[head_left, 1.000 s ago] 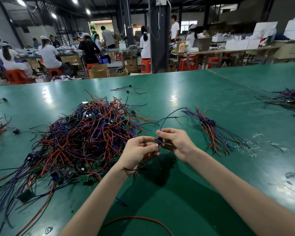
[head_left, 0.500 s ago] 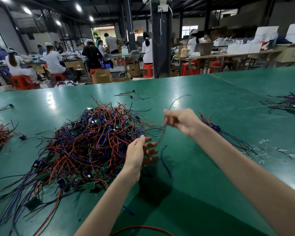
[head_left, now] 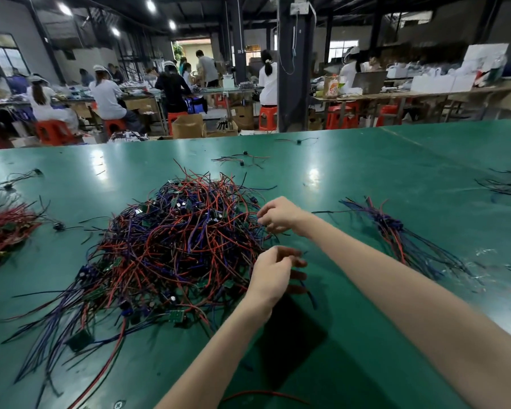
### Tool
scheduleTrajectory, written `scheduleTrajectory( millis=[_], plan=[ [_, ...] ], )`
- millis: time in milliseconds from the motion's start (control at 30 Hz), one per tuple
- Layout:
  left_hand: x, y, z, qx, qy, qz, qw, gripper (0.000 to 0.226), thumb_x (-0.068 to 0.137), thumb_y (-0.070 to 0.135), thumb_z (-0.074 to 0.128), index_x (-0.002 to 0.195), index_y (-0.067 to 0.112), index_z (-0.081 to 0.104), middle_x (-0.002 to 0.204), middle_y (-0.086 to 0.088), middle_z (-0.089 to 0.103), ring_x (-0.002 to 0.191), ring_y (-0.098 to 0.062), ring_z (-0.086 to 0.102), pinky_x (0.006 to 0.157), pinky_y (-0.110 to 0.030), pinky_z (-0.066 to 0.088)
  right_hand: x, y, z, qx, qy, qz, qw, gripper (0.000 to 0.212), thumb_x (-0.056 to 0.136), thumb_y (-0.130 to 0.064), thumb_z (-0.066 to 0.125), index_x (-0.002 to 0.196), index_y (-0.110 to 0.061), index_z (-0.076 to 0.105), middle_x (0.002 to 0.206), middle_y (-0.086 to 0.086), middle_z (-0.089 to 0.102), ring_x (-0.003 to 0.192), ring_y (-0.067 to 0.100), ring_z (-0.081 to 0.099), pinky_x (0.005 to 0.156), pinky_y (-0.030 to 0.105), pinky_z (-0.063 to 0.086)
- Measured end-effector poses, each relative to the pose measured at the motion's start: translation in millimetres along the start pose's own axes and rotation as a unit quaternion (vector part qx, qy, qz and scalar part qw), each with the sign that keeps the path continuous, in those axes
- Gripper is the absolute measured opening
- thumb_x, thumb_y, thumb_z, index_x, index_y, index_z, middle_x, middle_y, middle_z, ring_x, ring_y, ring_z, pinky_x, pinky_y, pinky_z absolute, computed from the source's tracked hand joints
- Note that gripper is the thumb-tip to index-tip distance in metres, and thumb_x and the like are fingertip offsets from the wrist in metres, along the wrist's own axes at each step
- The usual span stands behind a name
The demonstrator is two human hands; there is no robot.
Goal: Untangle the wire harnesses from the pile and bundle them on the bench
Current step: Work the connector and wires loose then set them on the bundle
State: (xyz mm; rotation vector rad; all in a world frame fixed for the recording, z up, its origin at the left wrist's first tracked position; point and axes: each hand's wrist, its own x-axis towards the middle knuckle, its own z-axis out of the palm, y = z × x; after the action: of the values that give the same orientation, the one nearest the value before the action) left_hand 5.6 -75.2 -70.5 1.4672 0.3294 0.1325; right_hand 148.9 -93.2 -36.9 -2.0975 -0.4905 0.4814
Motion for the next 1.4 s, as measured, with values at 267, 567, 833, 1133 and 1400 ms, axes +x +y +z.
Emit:
scheduleTrajectory(
  millis=[267,567,833,1133,1400],
  plan=[
    [9,2,-12,-0.064,0.052,0.012,0.996,0.028,0.096,-0.006,0.035,0.082,0.007,0.056,0.071,-0.008,0.057,0.047,-0.014,0.054,0.041,-0.025,0.050,-10,-22,43,-0.293,0.055,-0.187,0.936,0.049,0.083,-0.012,0.053,0.128,-0.029,0.049,0.125,0.004,0.043,0.119,0.026,0.043,0.100,0.047,0.031],
    [11,2,-13,-0.047,0.063,0.009,0.997,0.029,0.092,-0.004,0.037,0.082,0.012,0.059,0.071,-0.002,0.062,0.045,-0.007,0.060,0.045,-0.025,0.053,-4,-42,64,-0.165,0.015,-0.173,0.971,0.027,0.096,-0.012,0.045,0.122,-0.012,0.054,0.125,0.010,0.058,0.117,0.027,0.050,0.101,0.039,0.038],
    [12,6,-19,-0.053,0.075,0.021,0.996,0.033,0.093,-0.004,0.037,0.077,0.013,0.061,0.058,0.007,0.067,0.046,-0.004,0.062,0.045,-0.025,0.054,-4,-47,65,-0.062,0.018,-0.141,0.988,0.024,0.085,-0.014,0.069,0.104,0.001,0.069,0.102,0.015,0.069,0.095,0.022,0.059,0.089,0.028,0.042],
    [16,4,-17,-0.061,0.072,0.002,0.996,0.031,0.092,-0.006,0.038,0.077,0.011,0.058,0.060,0.002,0.063,0.042,-0.008,0.058,0.042,-0.023,0.050,-8,-43,68,0.066,0.009,-0.136,0.988,0.029,0.074,-0.003,0.078,0.100,-0.001,0.066,0.090,0.013,0.065,0.091,0.023,0.061,0.090,0.035,0.048],
    [16,6,-20,-0.082,0.074,-0.029,0.993,0.024,0.092,-0.011,0.033,0.087,0.003,0.052,0.077,-0.013,0.056,0.055,-0.019,0.053,0.041,-0.023,0.051,-13,-58,41,0.312,0.038,-0.125,0.941,0.026,0.084,0.003,0.063,0.105,-0.011,0.055,0.103,0.014,0.065,0.080,0.015,0.059,0.061,0.020,0.045]
  ],
)
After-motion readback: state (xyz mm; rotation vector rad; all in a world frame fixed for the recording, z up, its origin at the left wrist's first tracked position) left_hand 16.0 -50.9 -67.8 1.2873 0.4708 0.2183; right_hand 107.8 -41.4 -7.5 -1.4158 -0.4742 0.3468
